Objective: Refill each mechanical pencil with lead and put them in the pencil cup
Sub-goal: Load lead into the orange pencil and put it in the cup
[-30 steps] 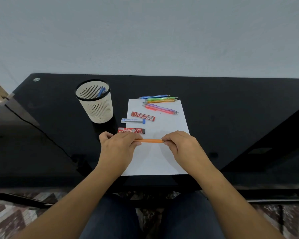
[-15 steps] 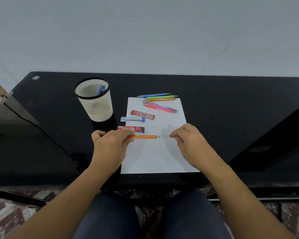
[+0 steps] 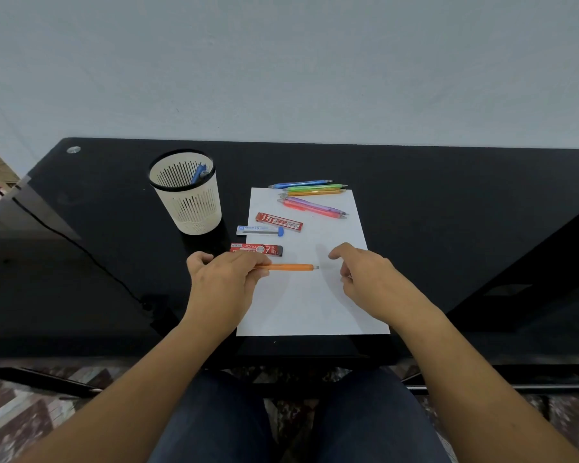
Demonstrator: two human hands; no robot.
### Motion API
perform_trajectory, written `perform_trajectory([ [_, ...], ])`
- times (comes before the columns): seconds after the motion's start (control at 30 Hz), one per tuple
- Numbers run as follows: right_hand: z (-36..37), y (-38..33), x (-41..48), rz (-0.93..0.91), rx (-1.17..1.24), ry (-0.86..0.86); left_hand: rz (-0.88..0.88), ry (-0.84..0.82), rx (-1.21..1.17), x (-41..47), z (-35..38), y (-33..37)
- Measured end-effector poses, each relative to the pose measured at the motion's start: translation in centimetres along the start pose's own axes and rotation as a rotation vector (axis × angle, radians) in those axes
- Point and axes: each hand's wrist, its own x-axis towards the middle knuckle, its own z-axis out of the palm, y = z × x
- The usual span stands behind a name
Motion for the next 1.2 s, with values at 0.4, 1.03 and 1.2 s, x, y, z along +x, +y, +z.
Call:
perform_trajectory([
  [0.4, -1.1, -1.1, -1.6, -0.190, -0.048, 0.186, 0.004, -0.001, 0.017, 0.2, 0.0, 0.2],
  [1.03, -0.2, -0.5, -2.1, -0.171, -0.077, 0.322, -0.033, 0.019, 0.040, -0.2, -0.4, -0.2],
  [1.2, 0.2, -0.7, -2.3, -0.153, -0.195, 0.251, -0.030, 0.014, 0.034, -0.2, -0.4, 0.0],
])
